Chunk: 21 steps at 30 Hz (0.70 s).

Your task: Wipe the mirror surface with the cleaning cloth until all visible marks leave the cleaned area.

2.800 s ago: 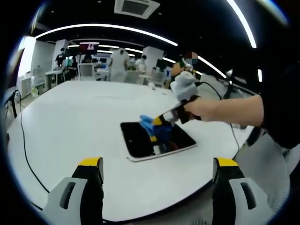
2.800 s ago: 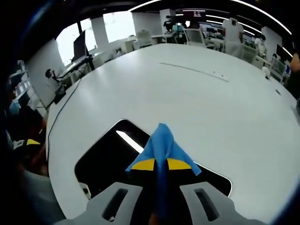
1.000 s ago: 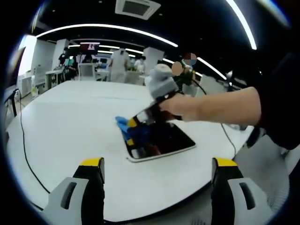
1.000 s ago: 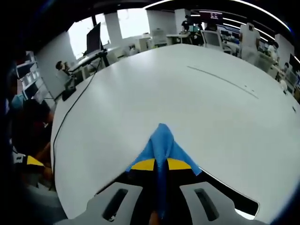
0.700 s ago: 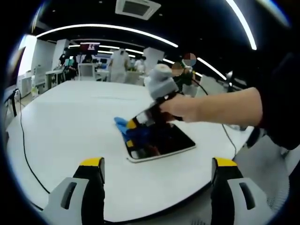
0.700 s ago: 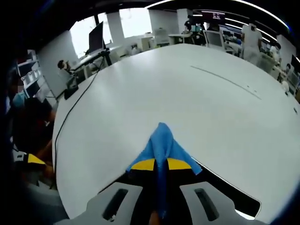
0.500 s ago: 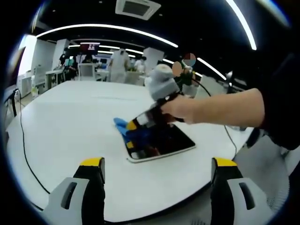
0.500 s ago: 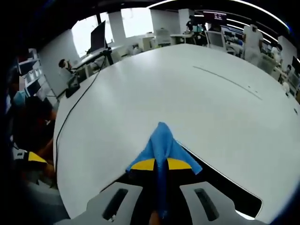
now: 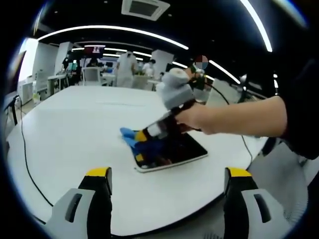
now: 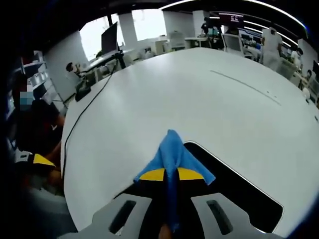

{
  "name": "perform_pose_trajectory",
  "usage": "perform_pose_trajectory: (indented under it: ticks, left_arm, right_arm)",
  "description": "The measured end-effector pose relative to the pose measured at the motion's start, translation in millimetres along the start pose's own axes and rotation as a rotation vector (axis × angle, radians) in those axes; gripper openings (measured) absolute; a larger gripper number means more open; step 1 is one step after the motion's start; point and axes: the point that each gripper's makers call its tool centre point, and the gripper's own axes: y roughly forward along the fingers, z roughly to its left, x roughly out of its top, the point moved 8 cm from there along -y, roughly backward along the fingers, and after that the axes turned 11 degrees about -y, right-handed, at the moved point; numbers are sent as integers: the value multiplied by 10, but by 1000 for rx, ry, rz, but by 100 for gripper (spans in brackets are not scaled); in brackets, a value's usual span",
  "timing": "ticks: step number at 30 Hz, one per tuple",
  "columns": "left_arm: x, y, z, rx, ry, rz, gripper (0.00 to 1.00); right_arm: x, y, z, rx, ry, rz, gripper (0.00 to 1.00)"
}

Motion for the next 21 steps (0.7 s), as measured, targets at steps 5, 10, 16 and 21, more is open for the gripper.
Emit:
perform_pose_trajectory:
  ticks: [5,10,16,21]
  left_arm:
    - [0,15,4,-4,5,1,94]
    - [-1,9,0,-4,6,1,94]
    - [0,7,9,7,3,-2,93]
    - [6,5,6,3,2,-6,93]
  right_arm:
    - [-17,-15,46,7,-9,7,2]
    - [-37,-53,132,13,0,2,2]
    - [-35,-81,192,28,-6,7,2]
    - [-35,-84,194,22,-10,6,2]
